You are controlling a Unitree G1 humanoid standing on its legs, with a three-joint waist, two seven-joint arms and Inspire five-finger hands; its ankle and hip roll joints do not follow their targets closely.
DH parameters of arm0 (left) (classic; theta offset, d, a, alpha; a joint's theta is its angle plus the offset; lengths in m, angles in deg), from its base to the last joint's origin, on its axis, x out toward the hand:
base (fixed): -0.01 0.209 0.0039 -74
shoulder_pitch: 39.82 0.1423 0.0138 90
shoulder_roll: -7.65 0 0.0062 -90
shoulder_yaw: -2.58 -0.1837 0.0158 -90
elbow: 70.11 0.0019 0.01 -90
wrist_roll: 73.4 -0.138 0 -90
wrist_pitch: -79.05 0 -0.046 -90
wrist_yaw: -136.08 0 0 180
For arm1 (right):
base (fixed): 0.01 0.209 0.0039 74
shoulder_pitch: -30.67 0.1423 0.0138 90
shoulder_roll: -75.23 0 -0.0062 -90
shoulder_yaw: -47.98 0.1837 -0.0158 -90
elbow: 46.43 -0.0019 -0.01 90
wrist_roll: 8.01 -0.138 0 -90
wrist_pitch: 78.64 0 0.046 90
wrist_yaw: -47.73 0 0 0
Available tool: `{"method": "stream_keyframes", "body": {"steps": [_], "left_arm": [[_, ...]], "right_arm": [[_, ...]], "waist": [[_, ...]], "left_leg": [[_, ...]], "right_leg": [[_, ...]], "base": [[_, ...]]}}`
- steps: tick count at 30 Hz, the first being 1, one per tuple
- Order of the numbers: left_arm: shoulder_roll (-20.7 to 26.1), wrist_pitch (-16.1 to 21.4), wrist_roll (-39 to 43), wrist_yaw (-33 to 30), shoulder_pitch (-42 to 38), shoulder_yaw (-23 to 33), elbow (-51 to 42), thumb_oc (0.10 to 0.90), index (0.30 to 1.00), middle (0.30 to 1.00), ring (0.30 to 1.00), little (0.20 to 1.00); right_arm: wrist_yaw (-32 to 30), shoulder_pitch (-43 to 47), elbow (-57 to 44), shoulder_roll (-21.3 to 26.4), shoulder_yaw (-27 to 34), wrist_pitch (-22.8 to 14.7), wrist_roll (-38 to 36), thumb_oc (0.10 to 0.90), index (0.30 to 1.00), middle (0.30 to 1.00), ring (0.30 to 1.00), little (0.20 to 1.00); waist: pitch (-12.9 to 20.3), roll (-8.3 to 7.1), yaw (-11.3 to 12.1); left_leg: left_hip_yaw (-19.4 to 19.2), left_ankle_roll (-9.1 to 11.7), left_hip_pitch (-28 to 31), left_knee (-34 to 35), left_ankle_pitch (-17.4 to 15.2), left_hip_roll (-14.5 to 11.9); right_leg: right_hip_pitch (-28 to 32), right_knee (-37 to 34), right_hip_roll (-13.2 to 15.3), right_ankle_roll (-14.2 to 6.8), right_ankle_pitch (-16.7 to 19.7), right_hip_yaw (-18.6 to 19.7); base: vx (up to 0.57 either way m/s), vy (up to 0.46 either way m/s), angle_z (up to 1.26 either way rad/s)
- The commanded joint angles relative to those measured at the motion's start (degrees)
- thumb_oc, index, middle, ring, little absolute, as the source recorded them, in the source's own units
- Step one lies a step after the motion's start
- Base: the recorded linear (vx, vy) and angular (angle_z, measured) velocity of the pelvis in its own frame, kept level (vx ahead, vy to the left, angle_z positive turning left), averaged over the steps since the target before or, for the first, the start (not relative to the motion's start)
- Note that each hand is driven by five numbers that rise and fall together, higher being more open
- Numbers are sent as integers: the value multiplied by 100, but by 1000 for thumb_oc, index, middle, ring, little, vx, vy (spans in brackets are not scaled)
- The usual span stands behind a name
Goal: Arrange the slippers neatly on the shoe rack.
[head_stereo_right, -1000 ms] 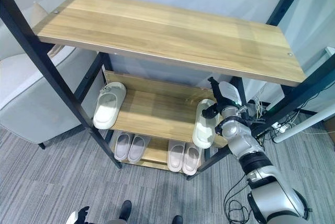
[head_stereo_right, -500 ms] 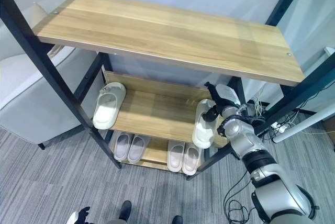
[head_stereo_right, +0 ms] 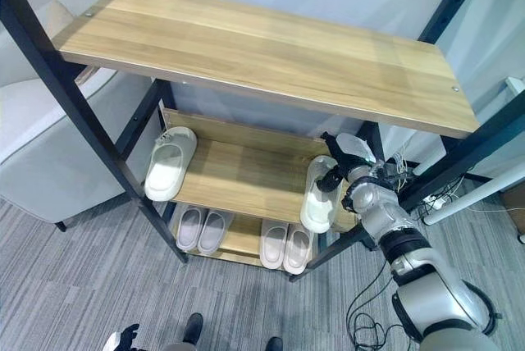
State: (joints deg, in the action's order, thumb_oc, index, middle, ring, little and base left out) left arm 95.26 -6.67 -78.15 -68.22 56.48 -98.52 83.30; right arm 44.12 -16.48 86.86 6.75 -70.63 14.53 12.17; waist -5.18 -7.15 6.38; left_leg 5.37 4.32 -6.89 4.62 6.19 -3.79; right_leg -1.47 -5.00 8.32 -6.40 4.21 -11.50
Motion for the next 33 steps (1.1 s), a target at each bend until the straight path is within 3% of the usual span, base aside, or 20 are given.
{"method": "stream_keyframes", "body": {"steps": [1, 6, 20, 23, 24, 33], "left_arm": [[59, 289, 94, -34, -272, -132, -37, 800, 900, 900, 900, 900], [76, 293, 52, -29, -262, -144, -124, 800, 900, 900, 900, 900], [178, 306, -5, 434, 145, -399, -951, 800, 900, 900, 900, 900], [173, 305, 5, 465, 197, -379, -966, 800, 900, 900, 900, 900], [444, 331, -86, 232, -50, -137, -527, 800, 900, 900, 900, 900], [516, 463, -31, 230, -54, -189, -521, 800, 900, 900, 900, 900]], "right_arm": [[-414, 1128, -46, 632, -45, -132, 4, 800, 900, 900, 900, 900], [-457, 1133, -252, 691, 95, -174, -165, 800, 900, 900, 900, 900], [431, 1348, 342, 826, -433, -167, -698, 800, 900, 900, 900, 900], [459, 1328, 369, 832, -431, -173, -744, 800, 900, 900, 900, 900], [413, 1335, 238, 744, -455, -237, -602, 800, 900, 900, 900, 900], [101, 1384, 763, 829, -322, -117, -252, 800, 900, 900, 900, 900]], "waist": [[151, -52, 34], [163, -58, 25], [161, -73, 61], [162, -61, 65], [155, -44, 34], [61, -16, 93]], "left_leg": [[-365, -376, 489, 38, -745, 398], [-365, -391, 526, 38, -770, 402], [-360, -393, 521, 38, -747, 413], [-365, -391, 515, 38, -740, 412], [-387, -378, 506, 38, -744, 405], [-355, -355, 390, 38, -686, 405]], "right_leg": [[157, 0, 37, -213, -230, 302], [190, 0, 44, -212, -227, 304], [171, 0, 37, -210, -198, 291], [166, 0, 39, -212, -196, 291], [148, 0, 39, -223, -200, 302], [62, 0, 45, -223, -181, 273]], "base": [[0, 0, 0], [0, 0, 0], [0, 0, 0], [0, 0, 0], [0, 0, 0], [0, 0, 0]]}}
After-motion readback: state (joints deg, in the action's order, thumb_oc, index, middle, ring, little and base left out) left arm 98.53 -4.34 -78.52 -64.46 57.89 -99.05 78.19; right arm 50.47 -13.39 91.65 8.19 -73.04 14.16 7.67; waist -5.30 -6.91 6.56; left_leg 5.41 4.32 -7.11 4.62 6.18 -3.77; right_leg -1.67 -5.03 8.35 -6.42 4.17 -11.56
